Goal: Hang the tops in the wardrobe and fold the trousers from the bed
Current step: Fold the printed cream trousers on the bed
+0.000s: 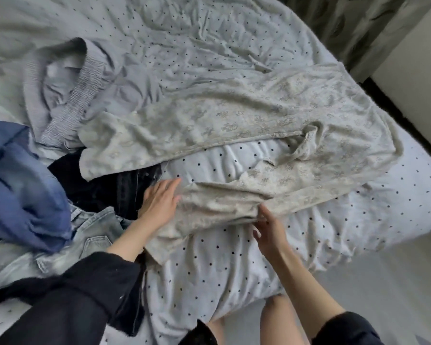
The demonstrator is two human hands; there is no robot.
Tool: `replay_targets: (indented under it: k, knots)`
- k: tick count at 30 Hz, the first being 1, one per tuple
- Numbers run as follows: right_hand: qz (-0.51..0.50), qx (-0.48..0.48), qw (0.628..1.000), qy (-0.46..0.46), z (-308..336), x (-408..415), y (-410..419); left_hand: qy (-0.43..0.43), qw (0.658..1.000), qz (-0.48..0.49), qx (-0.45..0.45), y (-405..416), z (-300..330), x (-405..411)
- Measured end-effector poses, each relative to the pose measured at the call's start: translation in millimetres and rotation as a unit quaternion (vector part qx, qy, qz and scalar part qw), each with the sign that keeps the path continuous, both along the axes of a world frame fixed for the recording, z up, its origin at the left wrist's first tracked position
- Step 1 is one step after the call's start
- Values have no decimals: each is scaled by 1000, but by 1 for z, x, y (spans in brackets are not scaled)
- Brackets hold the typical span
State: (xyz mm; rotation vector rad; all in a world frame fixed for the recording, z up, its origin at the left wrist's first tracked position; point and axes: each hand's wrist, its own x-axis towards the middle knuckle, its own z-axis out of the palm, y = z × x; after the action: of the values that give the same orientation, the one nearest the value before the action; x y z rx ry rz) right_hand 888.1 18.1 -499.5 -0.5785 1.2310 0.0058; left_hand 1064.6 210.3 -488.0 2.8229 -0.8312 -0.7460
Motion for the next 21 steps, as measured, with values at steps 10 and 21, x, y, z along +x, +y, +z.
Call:
replay_targets:
  k: [10,21]
  knots:
    - [59,-73,995,41,8,-15,78,118,992,0,34,44,9,17]
    - [125,-89,980,124,30,-32,130,193,972,80,-109,101,23,1]
